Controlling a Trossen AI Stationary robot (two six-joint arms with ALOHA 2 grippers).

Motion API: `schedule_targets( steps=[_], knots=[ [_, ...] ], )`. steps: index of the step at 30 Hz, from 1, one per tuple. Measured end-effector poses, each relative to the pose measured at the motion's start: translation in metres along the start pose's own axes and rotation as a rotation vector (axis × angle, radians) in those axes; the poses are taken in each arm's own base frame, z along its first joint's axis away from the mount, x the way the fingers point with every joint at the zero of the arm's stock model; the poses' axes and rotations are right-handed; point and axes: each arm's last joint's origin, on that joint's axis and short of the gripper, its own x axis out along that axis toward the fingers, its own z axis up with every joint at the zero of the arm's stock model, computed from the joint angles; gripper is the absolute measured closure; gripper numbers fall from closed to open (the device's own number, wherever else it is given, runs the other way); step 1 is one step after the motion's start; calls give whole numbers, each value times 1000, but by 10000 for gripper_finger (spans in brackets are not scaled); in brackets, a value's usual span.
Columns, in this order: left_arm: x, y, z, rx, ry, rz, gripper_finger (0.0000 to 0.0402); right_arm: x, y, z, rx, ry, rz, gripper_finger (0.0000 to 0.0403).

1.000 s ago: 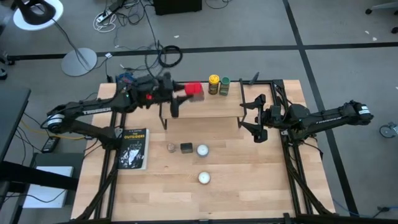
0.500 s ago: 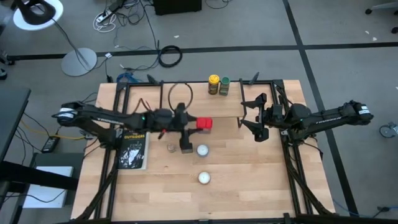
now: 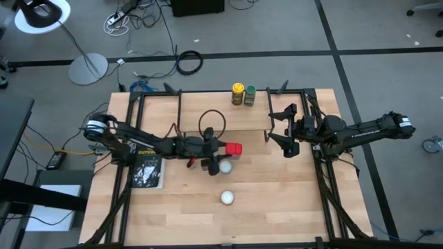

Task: Shelf spices
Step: Remove the red seasoning can from the shelf

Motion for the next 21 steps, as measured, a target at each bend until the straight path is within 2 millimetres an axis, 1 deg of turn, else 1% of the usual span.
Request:
schedule_targets(
  steps=[9, 21],
  knots=[
    [14, -2, -24, -6, 73, 64, 220, 0, 0, 0, -1, 4, 1, 58],
    [14, -1, -29, 7, 102, 133, 220, 0, 0, 0, -1, 4, 1, 58]
  ],
)
